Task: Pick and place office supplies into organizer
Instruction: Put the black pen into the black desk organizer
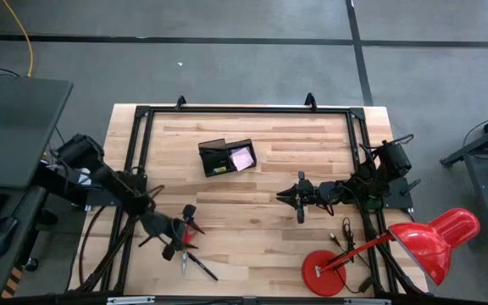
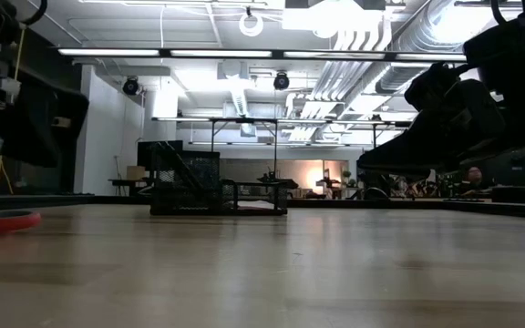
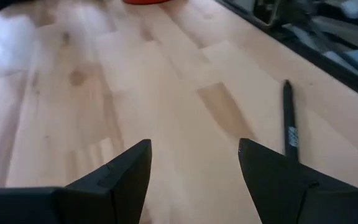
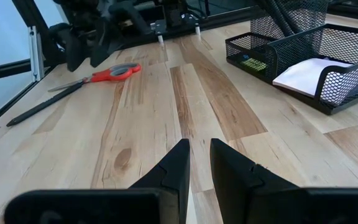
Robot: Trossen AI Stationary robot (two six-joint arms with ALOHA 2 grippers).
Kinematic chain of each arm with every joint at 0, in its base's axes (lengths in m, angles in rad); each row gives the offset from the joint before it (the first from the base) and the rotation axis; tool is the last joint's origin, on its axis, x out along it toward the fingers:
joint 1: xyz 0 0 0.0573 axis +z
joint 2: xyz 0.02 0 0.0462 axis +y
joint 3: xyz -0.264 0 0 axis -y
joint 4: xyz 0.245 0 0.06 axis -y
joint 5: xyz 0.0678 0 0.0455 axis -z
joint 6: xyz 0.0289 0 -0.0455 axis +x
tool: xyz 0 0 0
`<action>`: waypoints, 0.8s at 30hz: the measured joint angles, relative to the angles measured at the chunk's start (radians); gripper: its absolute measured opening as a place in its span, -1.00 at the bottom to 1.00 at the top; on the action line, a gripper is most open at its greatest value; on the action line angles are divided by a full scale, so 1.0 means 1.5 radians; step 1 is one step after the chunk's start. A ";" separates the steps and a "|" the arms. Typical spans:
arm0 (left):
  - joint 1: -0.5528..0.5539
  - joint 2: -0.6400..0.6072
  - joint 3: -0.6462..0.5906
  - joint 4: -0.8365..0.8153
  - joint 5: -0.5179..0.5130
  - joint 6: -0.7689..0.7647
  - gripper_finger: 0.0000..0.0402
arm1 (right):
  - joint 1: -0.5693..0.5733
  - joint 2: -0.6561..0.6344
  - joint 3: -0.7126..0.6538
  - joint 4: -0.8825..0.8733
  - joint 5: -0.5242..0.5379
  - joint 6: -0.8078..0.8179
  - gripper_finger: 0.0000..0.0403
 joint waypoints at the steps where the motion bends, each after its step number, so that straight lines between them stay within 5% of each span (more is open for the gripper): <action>1: -0.009 0.010 0.009 -0.002 -0.012 -0.002 0.14 | 0.000 0.000 0.000 0.000 0.000 0.000 -0.71; 13: -0.115 0.042 0.048 -0.035 -0.043 -0.076 0.14 | 0.000 0.000 0.000 -0.004 0.000 0.000 -0.71; 24: -0.129 0.129 0.090 -0.053 -0.096 -0.102 0.14 | 0.000 0.000 0.000 -0.010 0.000 0.000 -0.71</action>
